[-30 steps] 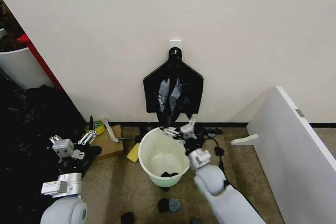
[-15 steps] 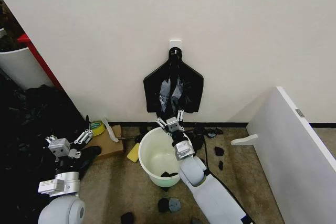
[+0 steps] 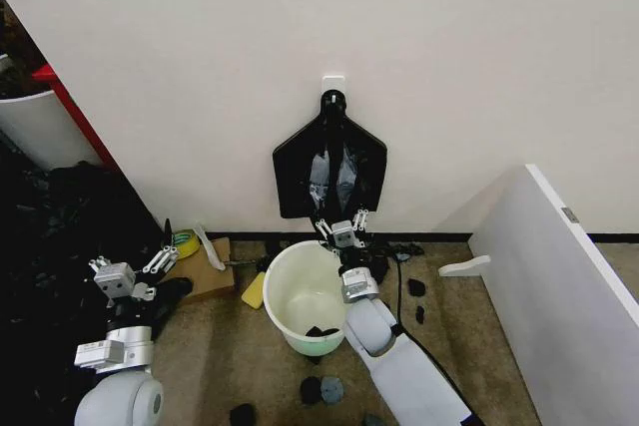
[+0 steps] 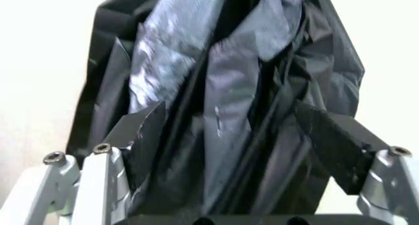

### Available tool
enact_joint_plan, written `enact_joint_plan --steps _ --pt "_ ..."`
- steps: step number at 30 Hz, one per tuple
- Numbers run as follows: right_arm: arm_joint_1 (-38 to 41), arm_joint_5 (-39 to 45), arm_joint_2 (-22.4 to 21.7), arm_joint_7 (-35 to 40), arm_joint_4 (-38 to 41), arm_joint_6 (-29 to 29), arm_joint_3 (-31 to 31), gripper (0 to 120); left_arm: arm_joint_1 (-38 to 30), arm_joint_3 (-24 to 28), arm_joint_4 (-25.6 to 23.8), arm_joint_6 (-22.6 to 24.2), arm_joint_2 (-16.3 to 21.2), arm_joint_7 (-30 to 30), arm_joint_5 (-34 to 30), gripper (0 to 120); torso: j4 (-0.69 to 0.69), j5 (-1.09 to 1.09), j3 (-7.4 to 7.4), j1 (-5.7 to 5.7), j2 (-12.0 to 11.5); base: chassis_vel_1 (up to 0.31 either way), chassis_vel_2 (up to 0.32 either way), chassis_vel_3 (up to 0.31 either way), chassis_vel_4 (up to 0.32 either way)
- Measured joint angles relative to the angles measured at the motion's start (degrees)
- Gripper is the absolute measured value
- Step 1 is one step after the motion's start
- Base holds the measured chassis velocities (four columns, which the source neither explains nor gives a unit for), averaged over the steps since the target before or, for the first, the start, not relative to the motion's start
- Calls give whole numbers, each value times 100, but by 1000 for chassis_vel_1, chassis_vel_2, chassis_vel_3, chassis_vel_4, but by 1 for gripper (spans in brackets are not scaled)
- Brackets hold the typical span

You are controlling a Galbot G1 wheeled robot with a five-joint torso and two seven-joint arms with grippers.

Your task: Place the garbage bag over the trash bin.

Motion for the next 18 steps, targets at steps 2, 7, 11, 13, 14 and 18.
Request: enact_joint_plan --steps 2,7,11,13,14,18 --pt "-6 -11 16 7 -23 -4 10 69 5 0 0 -3 -2 0 3 100 0 0 0 0 0 0 0 0 0" --pt "15 -33 91 4 -117 -1 56 51 9 1 1 -16 -31 1 17 100 0 0 0 0 0 0 0 0 0" --pt "46 -82 126 0 -178 4 71 47 14 0 7 -23 -36 1 21 100 0 0 0 0 0 0 0 0 0" --pt "61 -142 158 0 -230 9 83 47 15 -1 8 -25 -40 2 23 100 0 0 0 0 1 0 0 0 0" --pt "65 -190 179 3 -252 15 90 47 18 -1 8 -26 -42 2 25 100 0 0 0 0 1 0 0 0 0" --pt "52 -378 233 16 -272 35 104 47 20 -2 8 -27 -50 2 30 100 0 0 0 0 1 0 0 0 0"
